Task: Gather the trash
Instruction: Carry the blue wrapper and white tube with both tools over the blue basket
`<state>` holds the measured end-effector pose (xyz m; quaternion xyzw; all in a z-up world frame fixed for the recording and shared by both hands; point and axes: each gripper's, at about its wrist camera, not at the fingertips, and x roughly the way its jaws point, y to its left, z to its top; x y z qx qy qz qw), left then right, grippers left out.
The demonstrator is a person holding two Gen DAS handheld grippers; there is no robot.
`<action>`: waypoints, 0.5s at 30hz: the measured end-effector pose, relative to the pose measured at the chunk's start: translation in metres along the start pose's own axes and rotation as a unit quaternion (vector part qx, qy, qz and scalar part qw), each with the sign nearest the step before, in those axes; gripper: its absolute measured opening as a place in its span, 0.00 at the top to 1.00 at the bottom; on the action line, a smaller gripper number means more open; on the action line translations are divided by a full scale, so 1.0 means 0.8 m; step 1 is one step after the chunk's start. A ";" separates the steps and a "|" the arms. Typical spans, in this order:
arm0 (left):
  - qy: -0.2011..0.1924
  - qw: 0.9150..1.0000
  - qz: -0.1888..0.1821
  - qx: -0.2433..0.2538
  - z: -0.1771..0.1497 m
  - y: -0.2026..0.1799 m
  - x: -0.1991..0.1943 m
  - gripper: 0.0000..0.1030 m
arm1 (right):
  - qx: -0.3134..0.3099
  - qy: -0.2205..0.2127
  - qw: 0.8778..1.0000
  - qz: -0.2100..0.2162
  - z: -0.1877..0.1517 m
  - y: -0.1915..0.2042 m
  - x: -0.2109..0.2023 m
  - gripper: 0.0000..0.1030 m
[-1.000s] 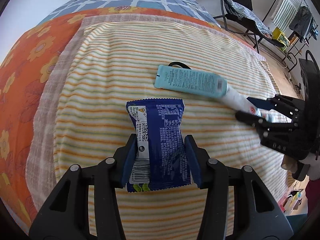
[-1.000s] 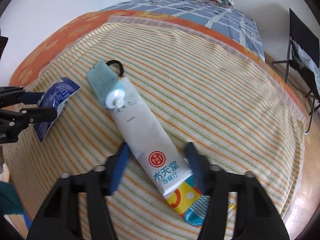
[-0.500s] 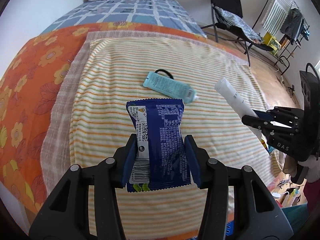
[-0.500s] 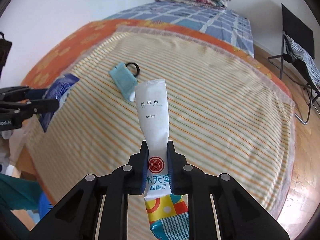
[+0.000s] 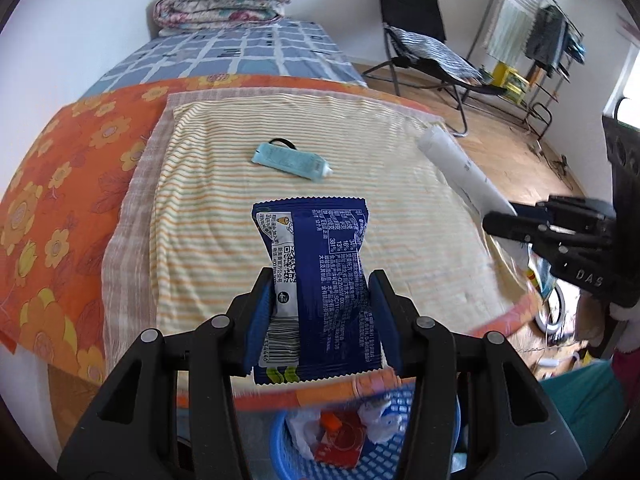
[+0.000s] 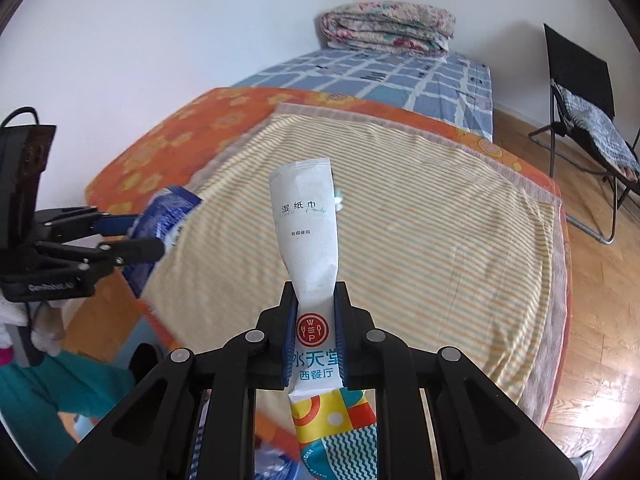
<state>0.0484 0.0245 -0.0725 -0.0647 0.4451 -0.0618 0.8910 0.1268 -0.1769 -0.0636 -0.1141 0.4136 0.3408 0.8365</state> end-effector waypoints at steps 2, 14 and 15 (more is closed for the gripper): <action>0.000 1.000 -0.004 0.008 -0.014 -0.009 -0.008 0.53 | 0.002 -0.006 1.000 0.009 -0.013 0.011 -0.015 0.86; -0.002 0.999 -0.026 0.029 -0.082 -0.050 -0.042 0.53 | 0.017 -0.040 0.999 0.023 -0.067 0.048 -0.065 0.86; 0.000 0.999 -0.029 0.028 -0.086 -0.052 -0.041 0.53 | 0.020 -0.041 0.999 0.027 -0.071 0.051 -0.067 0.86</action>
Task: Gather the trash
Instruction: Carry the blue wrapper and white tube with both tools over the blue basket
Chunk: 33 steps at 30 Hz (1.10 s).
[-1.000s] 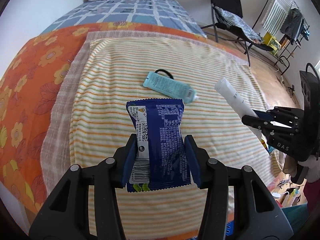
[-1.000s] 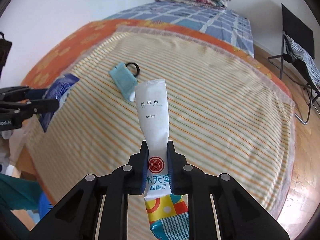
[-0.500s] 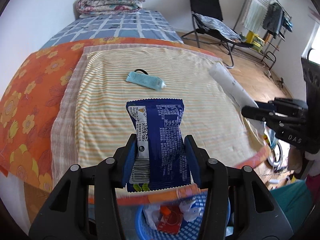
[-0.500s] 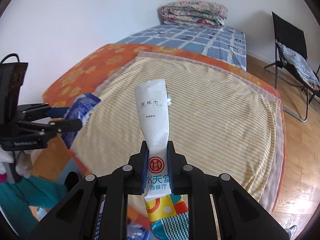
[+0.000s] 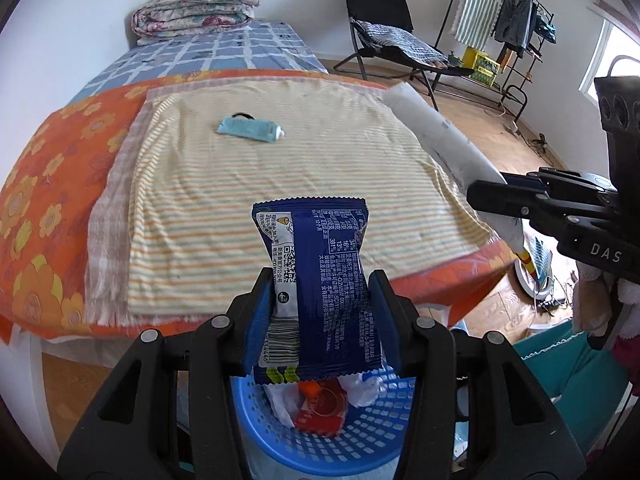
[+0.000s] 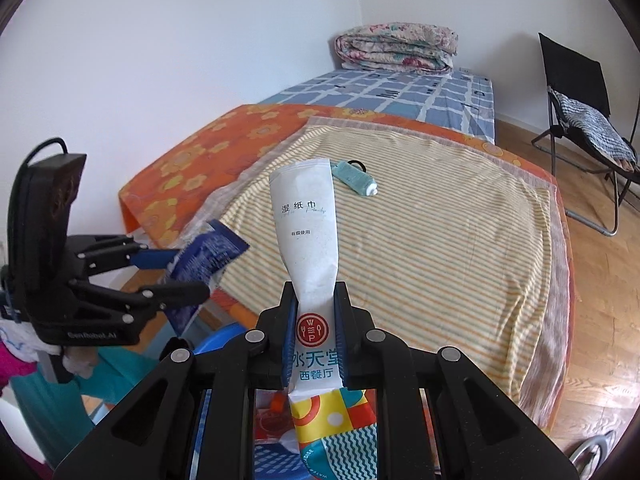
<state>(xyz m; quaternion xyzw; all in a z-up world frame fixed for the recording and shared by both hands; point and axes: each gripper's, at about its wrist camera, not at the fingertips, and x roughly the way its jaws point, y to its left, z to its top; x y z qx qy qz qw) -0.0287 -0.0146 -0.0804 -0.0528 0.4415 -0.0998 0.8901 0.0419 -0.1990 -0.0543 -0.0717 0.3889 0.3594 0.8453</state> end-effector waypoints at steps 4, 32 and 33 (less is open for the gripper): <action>0.006 1.000 -0.006 -0.001 -0.018 -0.007 0.000 0.53 | 0.001 -0.001 1.000 0.005 -0.015 0.010 -0.005 0.86; 0.107 0.994 -0.011 -0.024 -0.109 0.002 0.045 0.53 | -0.006 0.072 0.997 0.036 -0.094 0.062 0.034 0.86; 0.108 0.994 -0.011 -0.025 -0.109 0.002 0.045 0.53 | -0.006 0.074 0.997 0.037 -0.095 0.063 0.035 0.86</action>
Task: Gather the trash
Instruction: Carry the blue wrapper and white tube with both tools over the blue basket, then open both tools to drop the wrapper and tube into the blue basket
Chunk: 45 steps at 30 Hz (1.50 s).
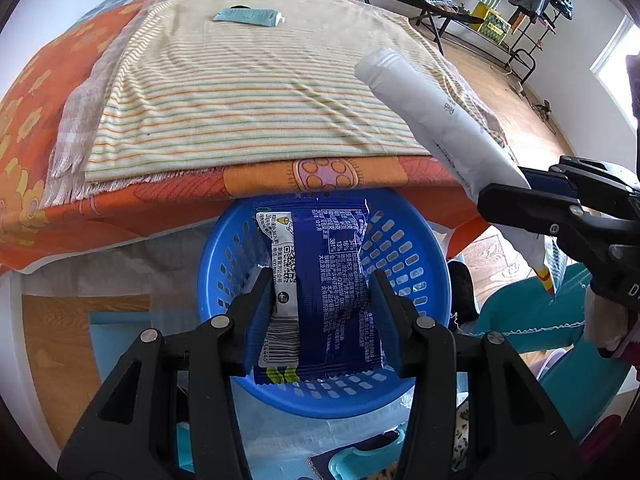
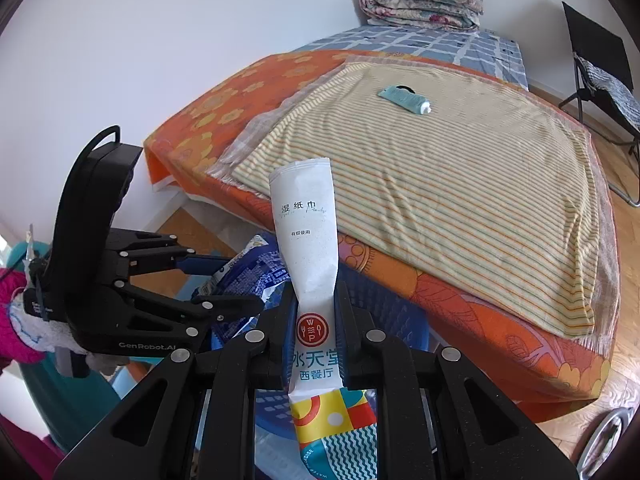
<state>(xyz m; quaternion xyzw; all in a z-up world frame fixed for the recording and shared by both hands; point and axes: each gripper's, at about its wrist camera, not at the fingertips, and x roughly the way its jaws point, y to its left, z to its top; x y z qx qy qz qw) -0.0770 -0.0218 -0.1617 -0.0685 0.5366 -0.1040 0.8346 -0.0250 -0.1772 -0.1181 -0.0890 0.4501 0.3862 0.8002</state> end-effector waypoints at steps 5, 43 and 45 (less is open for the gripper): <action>0.006 1.000 -0.003 -0.001 0.000 0.001 0.003 0.53 | 0.001 0.009 1.000 0.003 -0.002 0.001 0.005 0.85; 0.027 0.999 -0.004 -0.023 0.001 0.012 0.011 0.48 | -0.008 0.025 0.999 -0.022 -0.003 0.008 0.015 0.48; 0.028 0.999 -0.004 -0.026 0.001 0.013 0.011 0.48 | -0.006 0.022 0.999 -0.024 -0.002 0.006 0.014 0.45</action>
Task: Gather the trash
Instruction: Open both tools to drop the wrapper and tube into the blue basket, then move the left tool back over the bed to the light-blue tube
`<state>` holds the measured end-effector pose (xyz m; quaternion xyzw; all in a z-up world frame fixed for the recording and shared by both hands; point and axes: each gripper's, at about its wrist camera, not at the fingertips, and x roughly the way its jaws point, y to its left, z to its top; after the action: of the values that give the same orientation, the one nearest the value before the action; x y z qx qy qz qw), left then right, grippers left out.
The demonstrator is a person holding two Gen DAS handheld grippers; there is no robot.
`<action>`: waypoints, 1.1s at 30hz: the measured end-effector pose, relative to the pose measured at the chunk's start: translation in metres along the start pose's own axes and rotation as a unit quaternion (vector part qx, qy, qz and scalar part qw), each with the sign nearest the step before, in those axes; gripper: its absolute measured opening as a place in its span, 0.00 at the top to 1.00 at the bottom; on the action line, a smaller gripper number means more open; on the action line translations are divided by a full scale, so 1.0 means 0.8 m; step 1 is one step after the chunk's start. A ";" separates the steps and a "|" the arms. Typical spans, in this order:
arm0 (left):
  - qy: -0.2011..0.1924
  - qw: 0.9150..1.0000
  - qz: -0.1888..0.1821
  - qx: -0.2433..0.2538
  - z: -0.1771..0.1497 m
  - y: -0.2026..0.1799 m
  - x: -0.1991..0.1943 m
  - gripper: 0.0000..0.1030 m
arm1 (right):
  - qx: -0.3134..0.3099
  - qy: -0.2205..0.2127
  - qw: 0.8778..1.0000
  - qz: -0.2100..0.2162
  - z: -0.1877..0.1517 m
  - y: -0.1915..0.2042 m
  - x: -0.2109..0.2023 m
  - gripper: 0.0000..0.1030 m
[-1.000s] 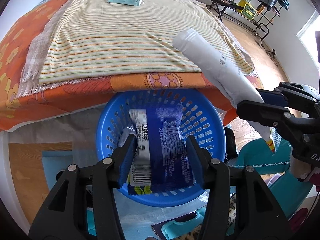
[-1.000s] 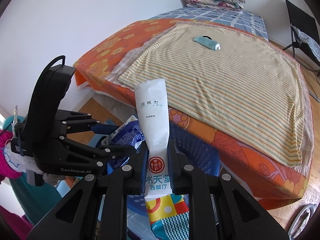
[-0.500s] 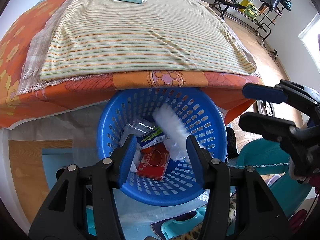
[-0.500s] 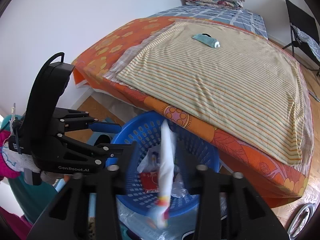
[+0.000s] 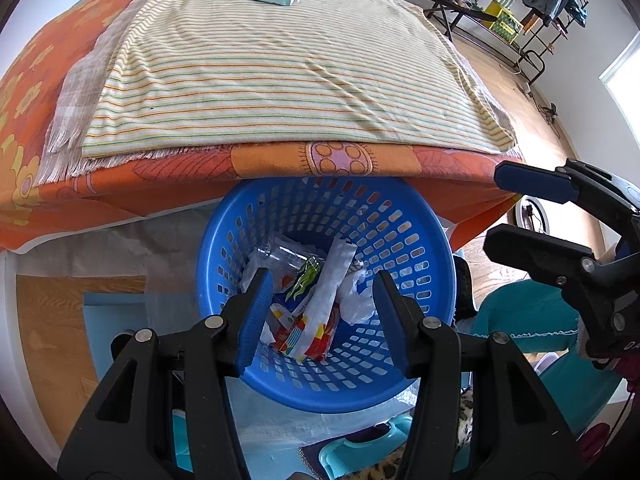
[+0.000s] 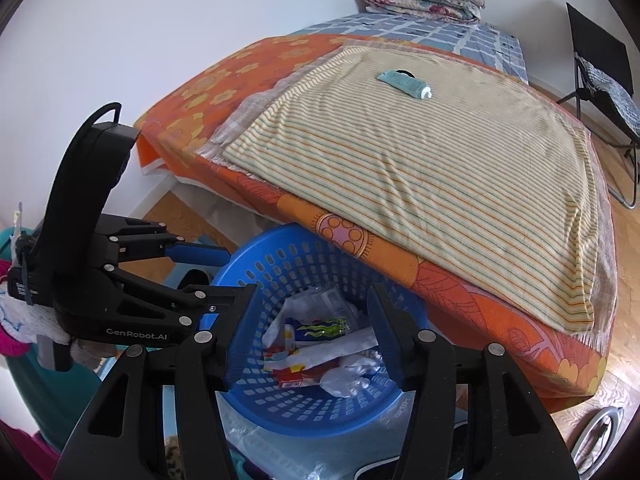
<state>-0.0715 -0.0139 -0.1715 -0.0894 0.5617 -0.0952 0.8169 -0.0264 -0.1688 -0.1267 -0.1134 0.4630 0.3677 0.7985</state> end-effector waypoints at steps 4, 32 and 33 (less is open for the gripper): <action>0.001 1.000 -0.002 -0.006 0.004 0.004 0.000 0.48 | 0.004 -0.009 1.000 -0.007 0.003 -0.002 -0.005 0.39; -0.080 0.996 0.026 -0.002 0.111 0.022 -0.048 0.36 | 0.006 -0.076 0.993 -0.086 0.087 -0.054 -0.025 0.35; -0.082 0.996 0.028 -0.003 0.117 0.025 -0.049 0.36 | 0.001 -0.079 0.993 -0.088 0.092 -0.056 -0.024 0.35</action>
<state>0.0034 0.0191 -0.1085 -0.0840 0.4954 -0.0628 0.8623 0.0476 -0.1712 -0.0778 -0.1236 0.3874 0.3036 0.8616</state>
